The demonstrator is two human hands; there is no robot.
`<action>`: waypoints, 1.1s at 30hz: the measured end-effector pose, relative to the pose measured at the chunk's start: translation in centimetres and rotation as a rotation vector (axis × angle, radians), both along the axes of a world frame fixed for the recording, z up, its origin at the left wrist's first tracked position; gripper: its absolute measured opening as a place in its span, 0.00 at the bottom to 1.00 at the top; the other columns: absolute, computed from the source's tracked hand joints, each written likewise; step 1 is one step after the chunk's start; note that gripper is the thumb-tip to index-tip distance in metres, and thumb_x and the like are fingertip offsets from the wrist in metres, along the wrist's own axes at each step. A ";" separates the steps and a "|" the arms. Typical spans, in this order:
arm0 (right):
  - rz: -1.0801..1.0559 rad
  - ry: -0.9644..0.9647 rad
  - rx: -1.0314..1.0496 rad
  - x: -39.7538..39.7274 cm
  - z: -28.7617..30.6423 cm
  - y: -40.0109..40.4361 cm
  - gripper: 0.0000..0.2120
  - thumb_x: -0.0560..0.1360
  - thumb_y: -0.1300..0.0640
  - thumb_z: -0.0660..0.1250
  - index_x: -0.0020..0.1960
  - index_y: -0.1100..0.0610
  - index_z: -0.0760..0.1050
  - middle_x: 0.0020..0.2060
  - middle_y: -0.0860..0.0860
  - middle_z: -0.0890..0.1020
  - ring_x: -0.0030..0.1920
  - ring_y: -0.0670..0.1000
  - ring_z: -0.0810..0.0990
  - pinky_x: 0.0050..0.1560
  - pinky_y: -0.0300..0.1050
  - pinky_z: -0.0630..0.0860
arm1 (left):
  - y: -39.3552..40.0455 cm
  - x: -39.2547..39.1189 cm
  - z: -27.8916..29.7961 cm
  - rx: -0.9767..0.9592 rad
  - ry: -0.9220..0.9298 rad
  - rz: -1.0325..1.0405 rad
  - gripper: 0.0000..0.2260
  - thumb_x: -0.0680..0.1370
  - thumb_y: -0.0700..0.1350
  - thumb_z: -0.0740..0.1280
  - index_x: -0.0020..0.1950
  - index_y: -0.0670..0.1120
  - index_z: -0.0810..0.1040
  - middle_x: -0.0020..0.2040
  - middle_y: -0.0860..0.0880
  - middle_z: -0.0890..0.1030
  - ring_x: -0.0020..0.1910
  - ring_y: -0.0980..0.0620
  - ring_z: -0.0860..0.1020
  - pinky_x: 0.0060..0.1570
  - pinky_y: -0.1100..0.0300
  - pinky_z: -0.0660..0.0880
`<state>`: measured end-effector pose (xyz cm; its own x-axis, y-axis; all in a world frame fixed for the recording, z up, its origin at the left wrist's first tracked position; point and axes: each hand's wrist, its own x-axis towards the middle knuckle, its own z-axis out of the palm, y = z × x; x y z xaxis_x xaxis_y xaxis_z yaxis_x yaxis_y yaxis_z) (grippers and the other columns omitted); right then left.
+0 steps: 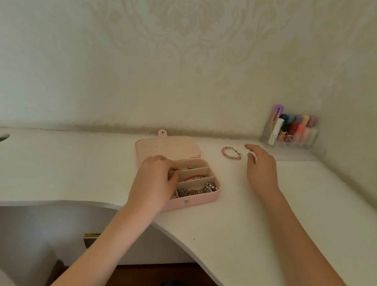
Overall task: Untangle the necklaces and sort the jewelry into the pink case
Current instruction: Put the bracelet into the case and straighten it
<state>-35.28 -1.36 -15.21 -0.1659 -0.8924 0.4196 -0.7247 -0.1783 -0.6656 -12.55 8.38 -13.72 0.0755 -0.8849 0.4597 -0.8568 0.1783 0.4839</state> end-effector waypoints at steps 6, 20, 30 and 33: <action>0.005 0.389 0.191 1.0 -1.4 -0.7 0.15 0.81 0.55 0.57 0.65 0.52 0.73 0.70 0.51 0.71 0.69 0.58 0.65 0.63 0.53 0.65 | -0.6 -0.3 -0.4 -0.038 0.069 -0.049 0.05 0.74 0.37 0.66 0.46 0.43 0.82 0.45 0.45 0.81 0.49 0.43 0.74 0.50 0.48 0.72; 0.623 -0.764 0.208 4.3 4.9 3.4 0.04 0.77 0.62 0.66 0.48 0.62 0.77 0.38 0.53 0.81 0.36 0.46 0.80 0.44 0.39 0.79 | -0.6 -2.0 2.1 0.166 0.270 -0.143 0.15 0.74 0.53 0.69 0.60 0.52 0.76 0.54 0.60 0.78 0.54 0.61 0.74 0.45 0.80 0.60; 0.400 -0.600 0.188 5.3 3.9 3.5 0.05 0.70 0.64 0.73 0.45 0.61 0.78 0.32 0.54 0.82 0.31 0.48 0.80 0.39 0.41 0.80 | -1.3 -0.7 2.1 0.159 0.636 -0.091 0.03 0.72 0.44 0.73 0.40 0.48 0.80 0.34 0.52 0.81 0.33 0.58 0.77 0.35 0.71 0.71; 0.268 -0.238 0.105 6.2 2.8 3.4 0.06 0.69 0.60 0.74 0.36 0.55 0.77 0.32 0.52 0.81 0.32 0.46 0.78 0.36 0.37 0.74 | -0.9 -0.7 1.5 0.094 0.528 -0.021 0.06 0.72 0.44 0.72 0.45 0.48 0.77 0.34 0.52 0.81 0.32 0.60 0.77 0.30 0.73 0.68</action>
